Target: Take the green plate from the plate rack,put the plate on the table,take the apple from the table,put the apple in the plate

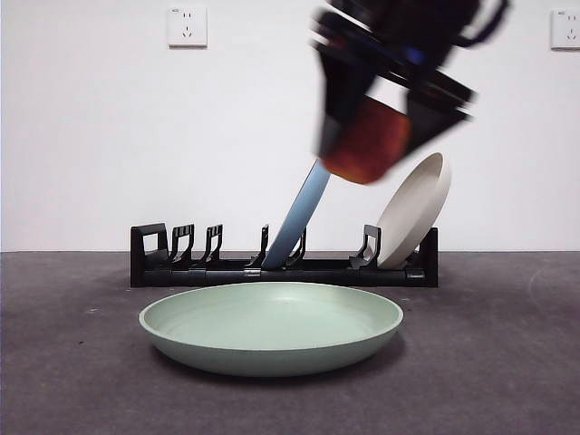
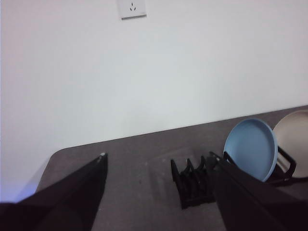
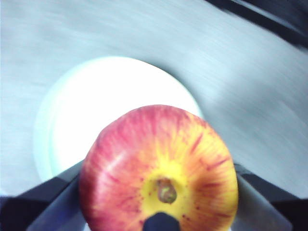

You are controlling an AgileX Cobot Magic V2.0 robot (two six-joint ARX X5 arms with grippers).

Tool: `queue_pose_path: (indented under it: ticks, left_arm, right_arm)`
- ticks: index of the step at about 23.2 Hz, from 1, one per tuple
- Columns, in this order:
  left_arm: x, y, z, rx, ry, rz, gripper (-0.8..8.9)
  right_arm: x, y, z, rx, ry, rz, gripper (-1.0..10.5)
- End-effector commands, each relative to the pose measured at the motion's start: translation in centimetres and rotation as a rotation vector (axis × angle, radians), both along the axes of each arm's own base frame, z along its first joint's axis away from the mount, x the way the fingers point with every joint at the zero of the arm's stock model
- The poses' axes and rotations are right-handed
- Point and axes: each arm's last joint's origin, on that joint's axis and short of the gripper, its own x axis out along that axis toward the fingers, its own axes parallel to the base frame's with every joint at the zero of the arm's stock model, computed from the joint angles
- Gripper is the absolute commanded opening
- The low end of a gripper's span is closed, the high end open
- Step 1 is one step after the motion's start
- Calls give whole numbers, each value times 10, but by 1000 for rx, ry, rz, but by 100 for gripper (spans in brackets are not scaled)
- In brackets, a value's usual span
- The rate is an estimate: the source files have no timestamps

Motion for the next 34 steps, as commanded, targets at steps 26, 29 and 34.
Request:
queue_pose_path:
  ticks: [26, 29, 34]
  left_arm:
    - [-1, 2, -10, 50, 71, 15, 345]
    - [-1, 2, -10, 45, 71, 15, 345]
    - [-1, 2, -10, 21, 75, 6, 345]
  right_arm:
    - [7, 84, -110, -267, 133, 113, 662]
    - [8, 84, -109, -264, 127, 111, 662]
    - [5, 81, -89, -228, 88, 107, 661]
